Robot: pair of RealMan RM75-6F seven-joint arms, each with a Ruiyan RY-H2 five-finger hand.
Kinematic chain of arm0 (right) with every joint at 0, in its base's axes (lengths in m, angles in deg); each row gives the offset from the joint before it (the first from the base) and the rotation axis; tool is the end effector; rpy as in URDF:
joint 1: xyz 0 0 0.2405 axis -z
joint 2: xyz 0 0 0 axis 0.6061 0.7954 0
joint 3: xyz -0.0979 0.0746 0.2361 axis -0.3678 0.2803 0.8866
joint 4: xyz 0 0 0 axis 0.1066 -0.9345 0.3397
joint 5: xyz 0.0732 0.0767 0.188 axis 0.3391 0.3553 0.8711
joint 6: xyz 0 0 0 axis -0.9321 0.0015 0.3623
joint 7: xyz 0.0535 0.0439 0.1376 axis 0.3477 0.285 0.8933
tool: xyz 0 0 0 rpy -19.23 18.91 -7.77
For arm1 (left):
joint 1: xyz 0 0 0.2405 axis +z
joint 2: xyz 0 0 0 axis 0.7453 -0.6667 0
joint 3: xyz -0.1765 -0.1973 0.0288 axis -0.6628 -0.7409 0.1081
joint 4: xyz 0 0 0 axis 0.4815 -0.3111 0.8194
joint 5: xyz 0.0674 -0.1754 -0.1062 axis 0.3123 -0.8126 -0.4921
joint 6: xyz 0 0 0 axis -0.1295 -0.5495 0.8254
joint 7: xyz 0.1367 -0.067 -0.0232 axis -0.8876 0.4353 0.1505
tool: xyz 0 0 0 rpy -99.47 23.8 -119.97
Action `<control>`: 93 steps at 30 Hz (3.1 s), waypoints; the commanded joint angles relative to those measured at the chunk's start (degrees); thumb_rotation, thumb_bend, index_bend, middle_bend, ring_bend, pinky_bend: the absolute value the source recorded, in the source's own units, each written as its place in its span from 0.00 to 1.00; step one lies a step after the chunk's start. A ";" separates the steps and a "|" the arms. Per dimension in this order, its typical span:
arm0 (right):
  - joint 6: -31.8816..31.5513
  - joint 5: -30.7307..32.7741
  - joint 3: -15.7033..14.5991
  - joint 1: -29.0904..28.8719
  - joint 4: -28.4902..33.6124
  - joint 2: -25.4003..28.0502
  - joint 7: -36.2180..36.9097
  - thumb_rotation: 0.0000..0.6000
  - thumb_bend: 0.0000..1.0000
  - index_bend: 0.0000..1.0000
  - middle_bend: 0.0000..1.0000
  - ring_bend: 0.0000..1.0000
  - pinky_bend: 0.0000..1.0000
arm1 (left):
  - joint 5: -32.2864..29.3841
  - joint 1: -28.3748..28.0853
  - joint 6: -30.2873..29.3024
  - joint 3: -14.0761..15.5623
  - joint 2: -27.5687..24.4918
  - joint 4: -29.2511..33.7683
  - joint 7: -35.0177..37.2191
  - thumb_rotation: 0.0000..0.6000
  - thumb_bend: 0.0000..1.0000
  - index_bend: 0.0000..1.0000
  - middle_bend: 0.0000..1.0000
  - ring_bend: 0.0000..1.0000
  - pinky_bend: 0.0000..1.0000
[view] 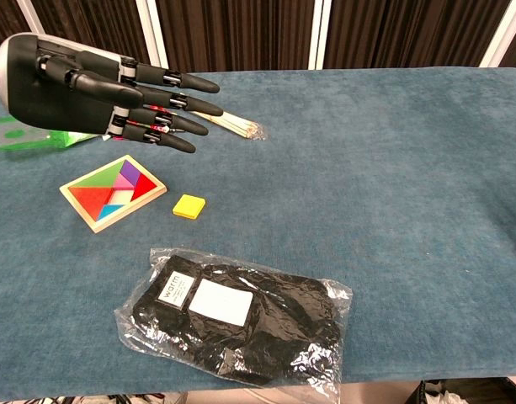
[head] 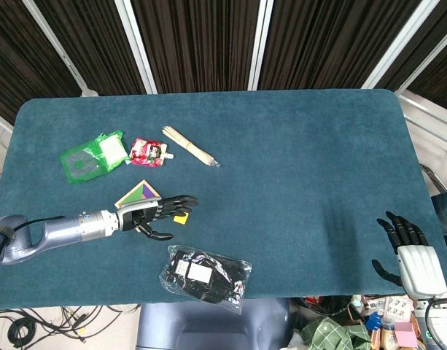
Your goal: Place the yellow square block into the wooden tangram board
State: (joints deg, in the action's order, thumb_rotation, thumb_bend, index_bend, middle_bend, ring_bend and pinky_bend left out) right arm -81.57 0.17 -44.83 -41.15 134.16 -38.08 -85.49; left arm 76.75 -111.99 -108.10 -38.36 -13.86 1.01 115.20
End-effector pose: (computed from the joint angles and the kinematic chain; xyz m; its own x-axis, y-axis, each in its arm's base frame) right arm -0.3162 -0.1847 0.1473 0.4210 -0.0034 0.9071 -0.9064 -0.0390 0.4206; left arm -0.1437 0.3677 0.0509 -0.3912 0.9120 0.1238 0.7621 0.2456 0.5990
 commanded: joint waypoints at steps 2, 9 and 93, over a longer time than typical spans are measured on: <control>0.06 -0.03 -0.05 -0.01 -0.01 -0.08 -0.07 1.00 0.18 0.15 0.05 0.07 0.13 | -0.14 -0.57 -0.97 1.05 -1.15 1.52 -1.55 1.00 0.31 0.02 0.00 0.00 0.00; -0.46 -0.19 0.02 0.17 -0.33 0.20 0.46 1.00 0.18 0.15 0.05 0.07 0.13 | -0.76 -1.03 -1.03 2.64 -2.98 4.92 -4.82 1.00 0.31 0.02 0.00 0.00 0.00; 0.27 0.90 0.47 0.07 -0.23 0.87 2.09 1.00 0.18 0.15 0.05 0.07 0.13 | -65.27 11.41 11.93 -20.27 22.77 11.36 -155.93 1.00 0.31 0.37 0.00 0.00 0.00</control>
State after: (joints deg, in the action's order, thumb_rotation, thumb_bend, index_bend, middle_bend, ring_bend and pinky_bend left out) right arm -81.30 1.07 -44.35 -41.08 133.92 -37.21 -83.40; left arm 11.66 -100.54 -96.40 -58.66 8.79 12.26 -40.56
